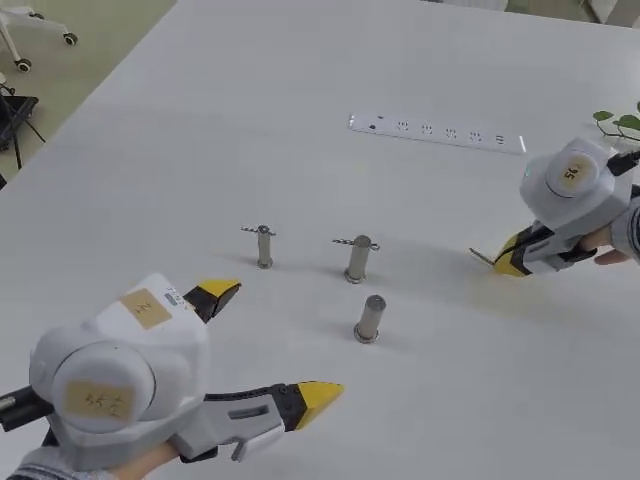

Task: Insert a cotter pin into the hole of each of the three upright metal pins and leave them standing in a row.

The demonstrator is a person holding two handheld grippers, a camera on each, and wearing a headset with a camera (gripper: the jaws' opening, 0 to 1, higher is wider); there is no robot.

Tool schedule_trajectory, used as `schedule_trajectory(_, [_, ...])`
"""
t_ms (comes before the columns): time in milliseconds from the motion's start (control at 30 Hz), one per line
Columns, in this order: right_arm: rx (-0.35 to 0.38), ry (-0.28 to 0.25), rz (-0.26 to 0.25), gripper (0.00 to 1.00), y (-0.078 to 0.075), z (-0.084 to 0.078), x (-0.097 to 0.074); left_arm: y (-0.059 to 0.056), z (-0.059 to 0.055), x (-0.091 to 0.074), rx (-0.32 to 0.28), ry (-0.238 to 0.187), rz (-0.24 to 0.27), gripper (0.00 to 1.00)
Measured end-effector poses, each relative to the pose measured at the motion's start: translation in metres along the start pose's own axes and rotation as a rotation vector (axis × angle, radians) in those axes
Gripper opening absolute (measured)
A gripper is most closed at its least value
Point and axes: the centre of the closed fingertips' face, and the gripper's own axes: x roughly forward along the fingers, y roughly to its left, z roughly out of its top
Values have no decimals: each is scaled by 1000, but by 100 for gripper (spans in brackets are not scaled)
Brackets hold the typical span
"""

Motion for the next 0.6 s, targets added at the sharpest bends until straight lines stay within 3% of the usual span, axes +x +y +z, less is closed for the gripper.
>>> schedule_trajectory(267, [-48, -78, -6, 0, 23, 22, -17, -7, 5, 3, 22, 6, -39, 75])
schedule_trajectory(600, [-177, -157, 44, 0, 80, 54, -34, -17, 11, 11, 59, 22, -89, 64])
